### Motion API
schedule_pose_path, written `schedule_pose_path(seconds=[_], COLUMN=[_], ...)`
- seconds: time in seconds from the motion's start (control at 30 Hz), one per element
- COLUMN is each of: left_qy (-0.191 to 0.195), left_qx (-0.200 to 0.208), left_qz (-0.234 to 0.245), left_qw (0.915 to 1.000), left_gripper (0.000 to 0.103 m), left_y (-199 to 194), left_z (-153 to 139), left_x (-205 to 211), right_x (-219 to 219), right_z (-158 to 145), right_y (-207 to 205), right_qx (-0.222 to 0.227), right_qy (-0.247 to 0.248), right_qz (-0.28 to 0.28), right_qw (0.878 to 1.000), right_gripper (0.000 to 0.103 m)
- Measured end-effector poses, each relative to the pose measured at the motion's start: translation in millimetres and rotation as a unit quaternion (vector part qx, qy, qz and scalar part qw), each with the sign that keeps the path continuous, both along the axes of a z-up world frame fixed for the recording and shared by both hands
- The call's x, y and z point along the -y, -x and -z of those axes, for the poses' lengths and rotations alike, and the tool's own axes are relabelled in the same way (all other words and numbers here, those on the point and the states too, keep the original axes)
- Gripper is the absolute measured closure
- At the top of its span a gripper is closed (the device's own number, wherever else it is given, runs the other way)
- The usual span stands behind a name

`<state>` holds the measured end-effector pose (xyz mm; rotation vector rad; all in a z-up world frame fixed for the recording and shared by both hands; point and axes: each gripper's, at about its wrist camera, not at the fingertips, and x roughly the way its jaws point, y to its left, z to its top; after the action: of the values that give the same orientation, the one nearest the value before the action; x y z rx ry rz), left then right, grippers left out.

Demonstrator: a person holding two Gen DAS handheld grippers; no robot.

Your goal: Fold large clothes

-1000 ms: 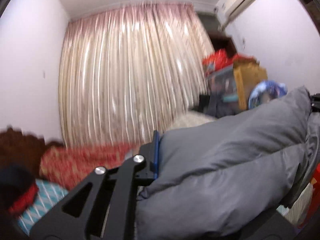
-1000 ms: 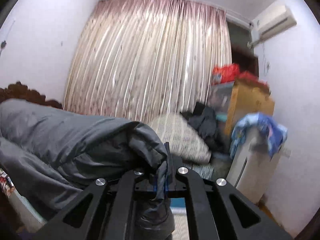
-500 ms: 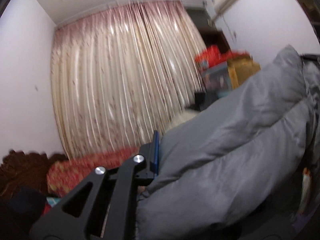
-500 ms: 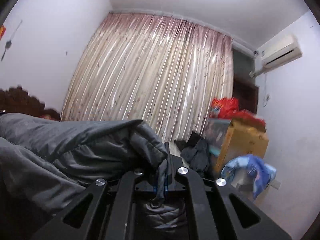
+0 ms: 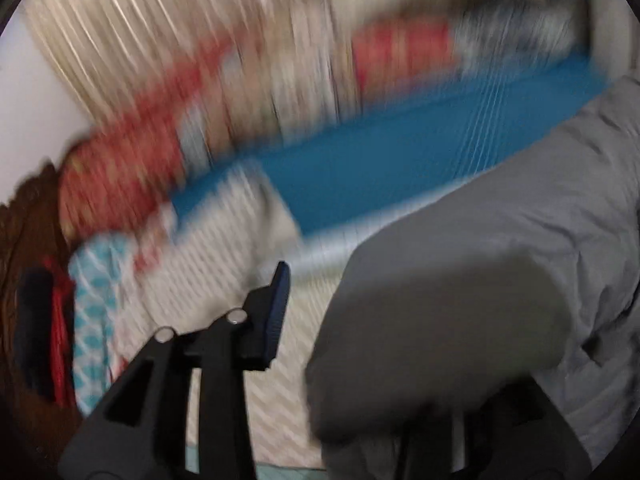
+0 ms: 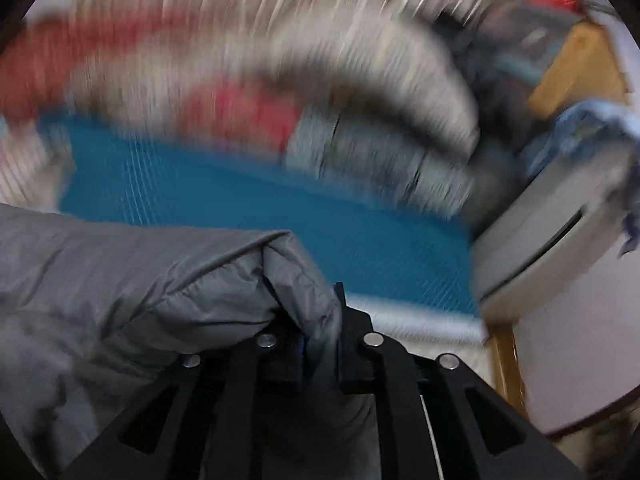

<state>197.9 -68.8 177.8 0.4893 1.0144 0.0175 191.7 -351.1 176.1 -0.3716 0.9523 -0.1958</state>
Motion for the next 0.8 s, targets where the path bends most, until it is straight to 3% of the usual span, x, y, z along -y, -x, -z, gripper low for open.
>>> schedule_pose_path(seconds=[0.03,0.1,0.17,0.23,0.3,0.37,0.43,0.5,0.57,0.63,0.7,0.8], left_qy=[0.0,-0.005,-0.027,-0.045,-0.062,-0.068,-0.059,-0.03,-0.007,0.016,0.034,0.027], left_qx=[-0.023,-0.048,-0.039,-0.014,0.008,0.02,0.019,0.01,0.0,-0.018,-0.031,-0.044], left_qz=[-0.008,-0.006,0.013,0.037,0.065,0.085,0.099,0.115,0.134,0.152,0.161,0.179], left_qw=[0.9997,0.9988,0.9988,0.9982,0.9959,0.9939,0.9932,0.9928,0.991,0.9881,0.9858,0.9825], left_gripper=[0.066,0.066,0.057,0.049,0.043,0.039,0.039,0.039,0.031,0.03,0.03,0.03], left_y=[-6.1,-3.0,9.0,18.1,23.2,22.5,26.3,37.0,48.1,53.8,59.5,69.3], left_z=[26.5,69.5,87.6,86.8,85.9,84.5,75.2,54.9,37.9,31.0,20.6,16.1], left_x=[-2.0,-6.0,-10.6,-15.7,-21.0,-27.1,-29.4,-33.5,-40.0,-46.1,-52.4,-63.7], right_x=[-1.6,-3.5,-1.6,2.8,8.7,22.2,34.6,42.8,40.4,27.9,7.6,-37.7], right_z=[32.8,68.8,78.5,66.4,53.9,36.2,22.1,12.8,11.8,22.4,38.3,58.4], right_y=[0.3,13.9,37.4,55.9,79.4,106.0,129.6,150.8,159.3,154.3,144.2,124.8], right_qx=[-0.025,-0.039,-0.024,0.002,0.032,0.067,0.09,0.088,0.062,0.003,-0.053,-0.11], right_qy=[0.002,0.007,0.0,-0.003,0.0,-0.035,-0.066,-0.15,-0.21,-0.256,-0.314,-0.33], right_qz=[0.0,-0.012,-0.032,-0.05,-0.051,-0.045,-0.033,-0.044,-0.056,-0.074,-0.098,-0.139], right_qw=[1.0,0.999,0.999,0.999,0.998,0.996,0.993,0.984,0.974,0.964,0.943,0.927], right_gripper=[0.036,0.036,0.039,0.047,0.074,0.087,0.09,0.09,0.09,0.089,0.089,0.089])
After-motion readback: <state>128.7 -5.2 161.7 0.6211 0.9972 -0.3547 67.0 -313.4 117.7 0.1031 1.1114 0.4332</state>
